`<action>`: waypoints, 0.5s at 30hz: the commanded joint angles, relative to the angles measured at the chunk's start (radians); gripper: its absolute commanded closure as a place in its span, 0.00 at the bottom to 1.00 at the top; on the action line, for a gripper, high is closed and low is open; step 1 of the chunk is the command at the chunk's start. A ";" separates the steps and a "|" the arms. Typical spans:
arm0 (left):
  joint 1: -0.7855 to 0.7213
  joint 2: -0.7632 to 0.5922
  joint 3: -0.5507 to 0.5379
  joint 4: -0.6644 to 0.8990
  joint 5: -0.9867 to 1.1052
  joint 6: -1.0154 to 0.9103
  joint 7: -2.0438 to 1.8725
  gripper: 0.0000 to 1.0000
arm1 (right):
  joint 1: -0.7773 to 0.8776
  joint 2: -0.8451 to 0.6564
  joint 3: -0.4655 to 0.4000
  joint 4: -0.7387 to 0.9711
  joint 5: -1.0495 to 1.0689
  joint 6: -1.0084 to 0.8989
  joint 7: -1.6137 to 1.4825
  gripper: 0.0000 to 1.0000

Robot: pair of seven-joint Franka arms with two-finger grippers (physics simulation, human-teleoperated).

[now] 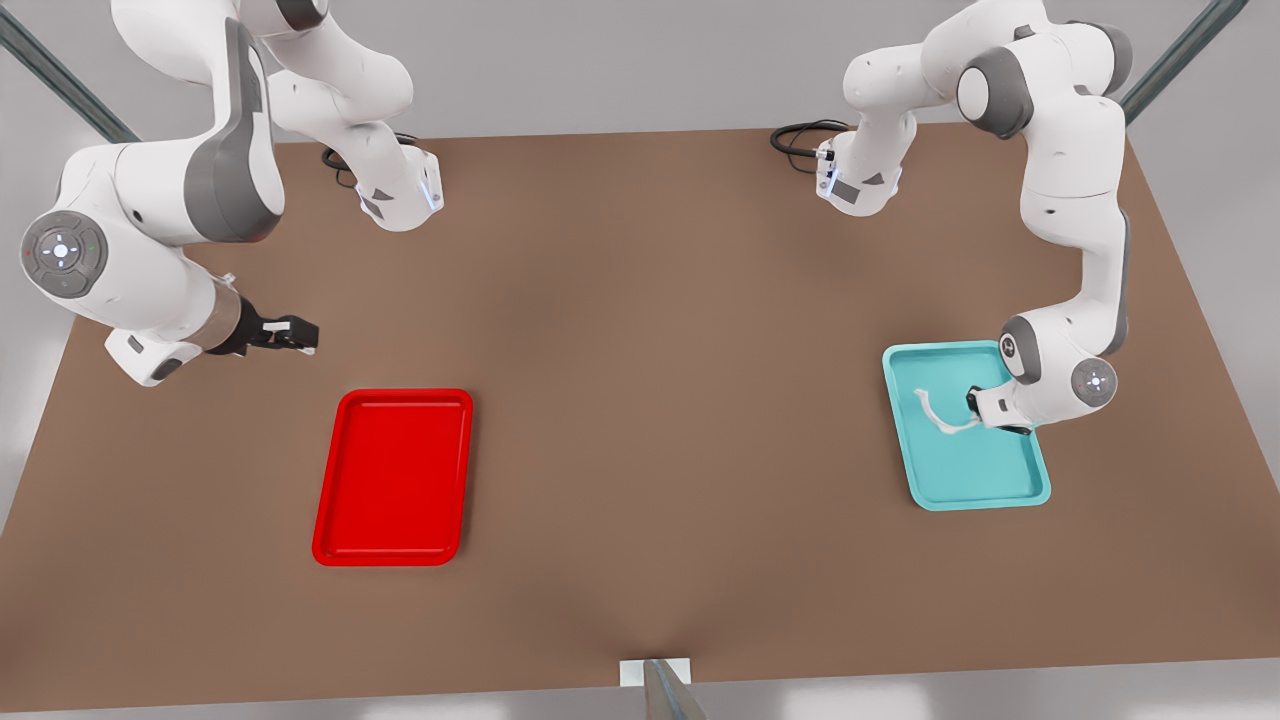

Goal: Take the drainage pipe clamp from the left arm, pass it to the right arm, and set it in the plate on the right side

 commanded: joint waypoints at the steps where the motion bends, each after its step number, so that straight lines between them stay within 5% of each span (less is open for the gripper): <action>1: 0.001 -0.001 0.000 0.001 0.010 -0.005 -0.033 0.79 | 0.000 -0.001 -0.001 0.000 0.001 0.001 0.001 0.00; 15: -0.002 0.015 0.000 0.001 0.010 -0.003 -0.037 0.79 | 0.000 -0.001 0.000 0.000 0.001 -0.001 0.001 0.00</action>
